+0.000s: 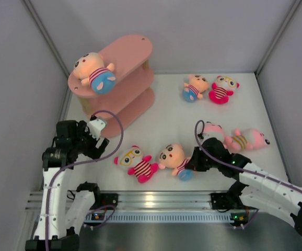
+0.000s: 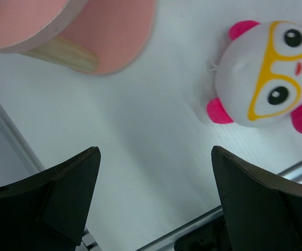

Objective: Place and organize the stuffed toys onto the shelf

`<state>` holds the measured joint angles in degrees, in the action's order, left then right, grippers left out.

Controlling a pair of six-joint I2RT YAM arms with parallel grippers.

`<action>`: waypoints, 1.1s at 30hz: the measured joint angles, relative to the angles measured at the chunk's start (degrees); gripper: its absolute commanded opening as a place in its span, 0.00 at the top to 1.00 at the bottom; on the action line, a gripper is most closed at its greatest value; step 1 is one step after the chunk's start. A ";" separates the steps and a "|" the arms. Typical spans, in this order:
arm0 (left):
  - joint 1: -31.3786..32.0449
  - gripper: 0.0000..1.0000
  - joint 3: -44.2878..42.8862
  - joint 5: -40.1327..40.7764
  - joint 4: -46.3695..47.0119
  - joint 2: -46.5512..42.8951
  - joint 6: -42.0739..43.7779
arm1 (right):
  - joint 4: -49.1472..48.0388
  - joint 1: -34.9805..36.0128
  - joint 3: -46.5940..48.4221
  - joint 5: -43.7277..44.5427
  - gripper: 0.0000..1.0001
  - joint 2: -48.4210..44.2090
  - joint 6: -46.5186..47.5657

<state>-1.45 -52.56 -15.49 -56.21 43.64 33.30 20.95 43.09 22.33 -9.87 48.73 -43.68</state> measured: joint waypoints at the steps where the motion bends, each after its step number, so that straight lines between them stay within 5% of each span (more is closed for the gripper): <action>1: 0.00 0.07 -1.07 -1.66 -1.84 -0.92 0.55 | 1.29 0.00 1.18 1.22 1.00 -1.14 0.00; 10: 0.00 0.09 -15.74 -13.60 -12.94 -4.52 0.11 | 10.27 0.04 26.99 9.57 1.00 -0.11 4.09; 16: 0.00 0.06 -27.43 -17.49 -13.60 -3.98 -2.89 | 13.03 0.04 64.41 12.24 1.00 19.34 12.13; 24: 0.00 0.06 -28.59 -17.57 -14.34 -3.67 -3.37 | 14.43 -0.94 113.59 10.23 1.00 55.74 16.81; 33: 0.00 0.05 -26.16 -17.38 -14.60 -3.76 -3.02 | 4.87 -3.48 116.72 4.02 1.00 70.97 6.84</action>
<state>-1.45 -78.72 -32.86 -70.81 39.88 30.28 25.82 39.62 139.04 -5.85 119.70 -36.84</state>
